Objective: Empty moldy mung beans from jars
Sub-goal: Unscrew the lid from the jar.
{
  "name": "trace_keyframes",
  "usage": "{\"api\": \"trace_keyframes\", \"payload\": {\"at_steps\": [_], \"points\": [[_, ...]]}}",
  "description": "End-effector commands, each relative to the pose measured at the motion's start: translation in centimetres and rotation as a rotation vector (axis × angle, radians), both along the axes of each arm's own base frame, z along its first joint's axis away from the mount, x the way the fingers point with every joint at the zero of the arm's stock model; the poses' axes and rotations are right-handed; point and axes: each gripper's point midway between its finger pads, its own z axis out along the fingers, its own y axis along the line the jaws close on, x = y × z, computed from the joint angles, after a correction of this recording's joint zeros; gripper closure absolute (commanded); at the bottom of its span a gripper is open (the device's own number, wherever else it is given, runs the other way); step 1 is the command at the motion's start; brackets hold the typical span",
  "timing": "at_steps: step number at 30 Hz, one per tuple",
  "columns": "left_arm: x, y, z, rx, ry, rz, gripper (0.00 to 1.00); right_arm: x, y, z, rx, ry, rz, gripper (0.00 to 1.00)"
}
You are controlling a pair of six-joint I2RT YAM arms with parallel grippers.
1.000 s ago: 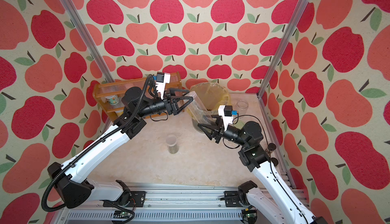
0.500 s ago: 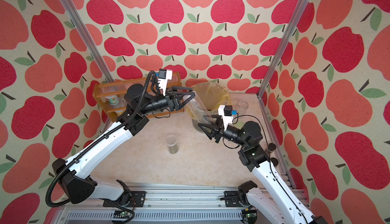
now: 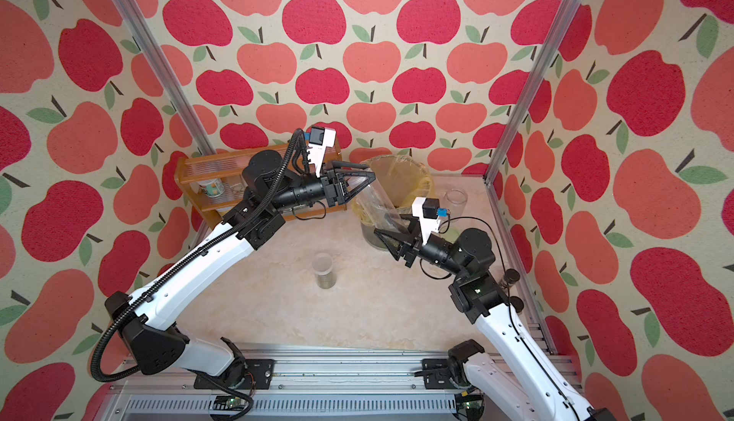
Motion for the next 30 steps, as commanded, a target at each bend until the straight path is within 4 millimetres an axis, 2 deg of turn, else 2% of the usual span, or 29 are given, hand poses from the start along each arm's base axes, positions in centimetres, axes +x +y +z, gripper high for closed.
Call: {"api": "trace_keyframes", "payload": {"at_steps": [1,12,15,20,25,30], "points": [[0.6,-0.5,0.3,0.007,0.016,0.013,0.46,0.4,-0.4,0.0,-0.020,-0.028,-0.042,0.59],[2.2,-1.7,-0.6,0.049,0.099,0.051,0.52,1.2,-1.2,-0.9,-0.071,-0.039,-0.133,0.59],[3.0,-1.8,-1.1,0.069,0.131,0.111,0.52,2.1,-1.7,-1.4,-0.108,-0.028,-0.196,0.61],[5.2,-1.7,-3.0,0.157,0.228,0.269,0.53,4.4,-3.0,-2.6,-0.191,0.000,-0.344,0.61],[7.2,-0.9,-4.7,0.225,0.315,0.391,0.53,5.7,-3.9,-3.2,-0.258,-0.002,-0.443,0.62],[8.8,-1.0,-5.5,0.300,0.286,0.478,0.53,7.0,-4.4,-3.4,-0.320,-0.007,-0.516,0.63]]}}
